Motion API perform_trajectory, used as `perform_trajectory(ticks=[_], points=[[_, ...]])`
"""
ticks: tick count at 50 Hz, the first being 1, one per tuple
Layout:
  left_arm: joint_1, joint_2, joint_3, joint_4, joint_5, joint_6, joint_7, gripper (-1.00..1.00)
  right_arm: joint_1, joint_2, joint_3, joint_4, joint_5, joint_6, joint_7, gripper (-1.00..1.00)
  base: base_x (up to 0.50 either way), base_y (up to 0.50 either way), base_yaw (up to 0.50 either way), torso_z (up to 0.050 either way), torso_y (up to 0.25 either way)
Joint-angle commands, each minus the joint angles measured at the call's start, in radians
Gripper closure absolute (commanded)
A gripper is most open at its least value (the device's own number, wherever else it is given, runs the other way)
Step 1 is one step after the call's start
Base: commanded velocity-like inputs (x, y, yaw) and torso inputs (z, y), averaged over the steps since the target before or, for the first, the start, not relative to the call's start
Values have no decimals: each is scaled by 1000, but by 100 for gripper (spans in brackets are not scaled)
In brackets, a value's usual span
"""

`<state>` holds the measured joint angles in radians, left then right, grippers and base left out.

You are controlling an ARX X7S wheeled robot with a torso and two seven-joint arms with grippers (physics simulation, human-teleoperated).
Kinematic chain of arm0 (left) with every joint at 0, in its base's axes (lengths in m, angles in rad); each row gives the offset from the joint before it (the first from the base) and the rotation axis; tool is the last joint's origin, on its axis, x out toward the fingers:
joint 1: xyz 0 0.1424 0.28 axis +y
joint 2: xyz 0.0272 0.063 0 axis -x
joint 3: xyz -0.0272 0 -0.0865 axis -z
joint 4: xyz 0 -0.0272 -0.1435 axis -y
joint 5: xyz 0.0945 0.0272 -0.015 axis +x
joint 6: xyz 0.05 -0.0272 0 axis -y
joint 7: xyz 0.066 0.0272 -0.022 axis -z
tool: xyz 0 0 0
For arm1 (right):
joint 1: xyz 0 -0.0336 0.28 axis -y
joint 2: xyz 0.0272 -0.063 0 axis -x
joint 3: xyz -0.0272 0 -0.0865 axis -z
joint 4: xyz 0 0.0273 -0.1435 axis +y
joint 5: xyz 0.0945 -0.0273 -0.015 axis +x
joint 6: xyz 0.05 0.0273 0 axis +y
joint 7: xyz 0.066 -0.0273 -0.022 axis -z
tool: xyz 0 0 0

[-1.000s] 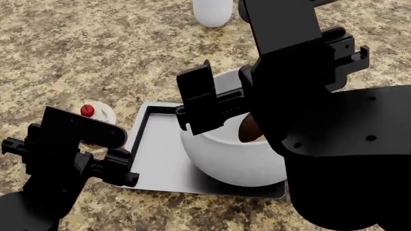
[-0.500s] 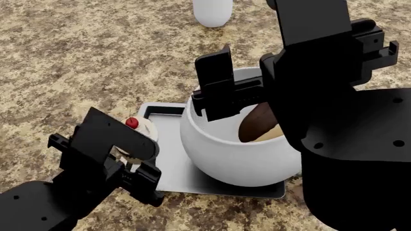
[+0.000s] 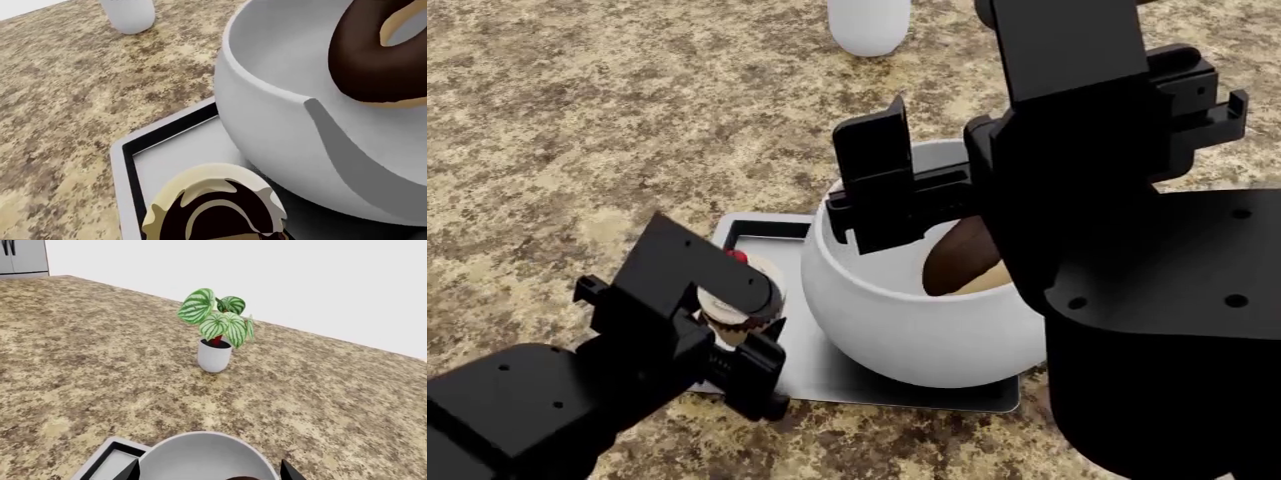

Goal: Pick up the bowl with donut and place it on the tray. Pick up the cupcake and place it on the tray.

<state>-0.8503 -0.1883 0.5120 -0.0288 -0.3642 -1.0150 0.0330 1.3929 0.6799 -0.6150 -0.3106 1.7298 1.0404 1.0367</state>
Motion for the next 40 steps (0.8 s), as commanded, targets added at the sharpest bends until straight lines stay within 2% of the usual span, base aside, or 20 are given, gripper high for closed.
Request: perform_trajectory(ticks=[1, 22, 23, 40], points=[[-27, 36, -17, -146, -21, 79, 14, 100, 10, -18, 7, 60, -29, -24, -20, -100, 0, 0, 0, 10, 0], [-38, 36, -3, -172, -31, 69, 8, 100, -7, -8, 6, 72, -54, -42, -49, -100, 0, 0, 0, 0, 0], [-38, 36, -1, -173, -30, 70, 5, -100, -7, -9, 6, 72, -54, -43, -50, -100, 0, 0, 0, 0, 0], [-24, 21, 9, -101, -42, 40, -21, -100, -19, 1, 8, 77, -59, -57, -67, -100, 0, 0, 0, 0, 0]])
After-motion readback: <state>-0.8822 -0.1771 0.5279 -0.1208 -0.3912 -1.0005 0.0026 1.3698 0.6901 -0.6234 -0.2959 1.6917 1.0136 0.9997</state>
